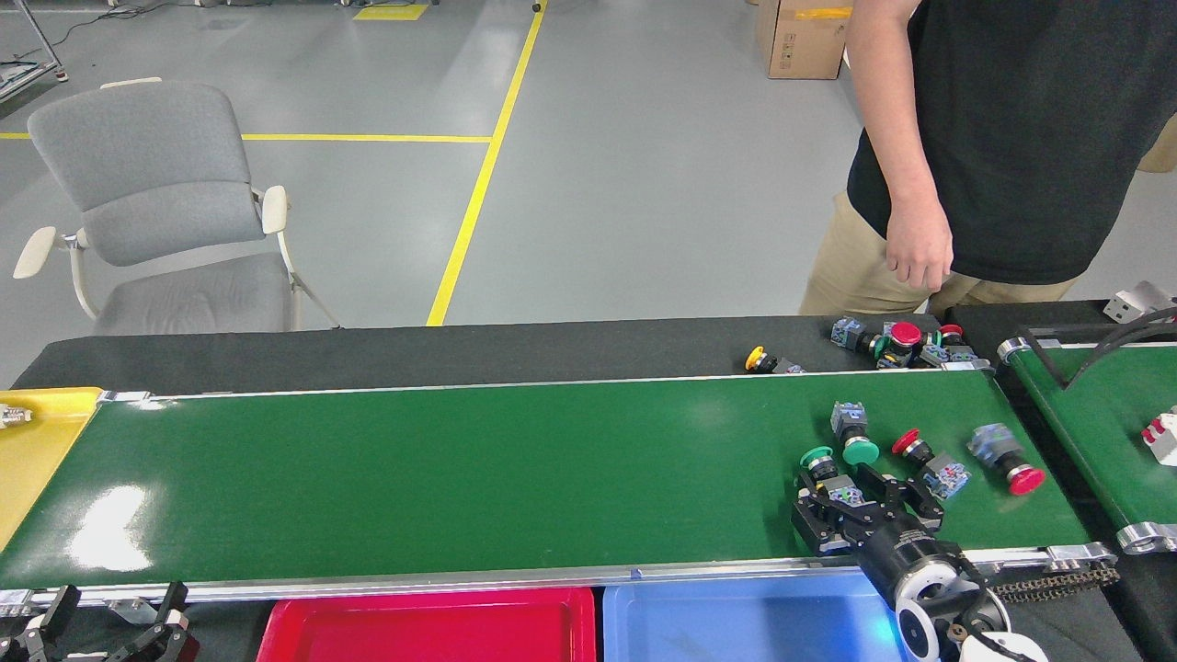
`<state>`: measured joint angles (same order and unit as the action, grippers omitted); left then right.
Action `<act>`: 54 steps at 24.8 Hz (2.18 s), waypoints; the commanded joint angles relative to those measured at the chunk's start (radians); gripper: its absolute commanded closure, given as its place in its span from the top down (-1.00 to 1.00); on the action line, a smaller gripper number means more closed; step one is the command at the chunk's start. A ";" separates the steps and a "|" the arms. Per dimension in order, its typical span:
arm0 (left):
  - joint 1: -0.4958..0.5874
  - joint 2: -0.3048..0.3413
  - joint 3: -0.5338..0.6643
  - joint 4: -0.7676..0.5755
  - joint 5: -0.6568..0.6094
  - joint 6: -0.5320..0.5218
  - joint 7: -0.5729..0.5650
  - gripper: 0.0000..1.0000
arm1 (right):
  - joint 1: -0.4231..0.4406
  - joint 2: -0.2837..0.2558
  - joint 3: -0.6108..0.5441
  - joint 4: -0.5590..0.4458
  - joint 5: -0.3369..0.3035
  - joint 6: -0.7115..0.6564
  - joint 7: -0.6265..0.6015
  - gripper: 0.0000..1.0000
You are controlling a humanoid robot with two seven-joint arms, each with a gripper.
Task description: Pick switch part from conveyor to tray
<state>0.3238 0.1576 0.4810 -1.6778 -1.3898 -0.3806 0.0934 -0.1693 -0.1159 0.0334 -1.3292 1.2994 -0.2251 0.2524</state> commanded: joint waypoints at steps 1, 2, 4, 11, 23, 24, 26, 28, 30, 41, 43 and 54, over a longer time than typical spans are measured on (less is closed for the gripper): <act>-0.002 0.013 0.004 -0.010 0.000 -0.001 0.003 1.00 | -0.012 -0.008 -0.003 -0.015 -0.003 -0.036 -0.009 -0.91; -0.002 0.013 0.004 -0.010 0.000 -0.001 0.003 1.00 | -0.009 -0.005 -0.003 -0.025 -0.003 -0.062 -0.009 -0.91; 0.001 0.013 0.004 -0.010 0.002 -0.001 0.003 1.00 | 0.008 -0.002 0.005 -0.068 -0.003 -0.106 -0.009 -0.92; 0.003 0.013 0.008 -0.005 0.006 -0.041 0.000 1.00 | 0.109 0.035 0.192 -0.260 -0.005 -0.367 -0.048 -0.92; -0.022 0.000 0.010 -0.005 0.006 -0.037 0.000 1.00 | 0.106 0.202 0.442 -0.189 0.043 -0.413 -0.059 1.00; -0.019 -0.001 0.019 -0.006 0.006 -0.035 0.000 1.00 | 0.114 0.203 0.408 -0.216 0.037 -0.408 -0.064 1.00; -0.012 -0.001 0.030 -0.005 0.006 -0.031 0.000 1.00 | 0.168 0.205 0.249 -0.275 0.021 -0.342 -0.081 1.00; -0.012 -0.001 0.034 -0.006 0.008 -0.032 0.000 1.00 | 0.277 0.235 0.063 -0.344 0.018 -0.211 -0.090 1.00; -0.012 -0.003 0.036 -0.011 0.009 -0.032 0.000 1.00 | 0.333 0.252 -0.046 -0.380 0.018 -0.079 -0.114 0.99; -0.008 -0.003 0.030 -0.008 0.008 -0.032 0.000 1.00 | 0.438 0.214 -0.124 -0.429 0.046 0.041 -0.202 0.99; -0.012 -0.001 0.021 -0.006 0.006 -0.035 0.000 1.00 | 0.415 0.214 -0.124 -0.426 0.072 0.064 -0.200 0.99; -0.022 -0.001 0.018 -0.005 0.000 -0.040 0.000 1.00 | 0.085 0.223 0.112 -0.121 0.212 0.240 -0.133 0.99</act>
<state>0.3097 0.1499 0.4964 -1.6753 -1.3881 -0.4181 0.0902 -0.0553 0.1043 0.1200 -1.4667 1.5101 -0.0398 0.1132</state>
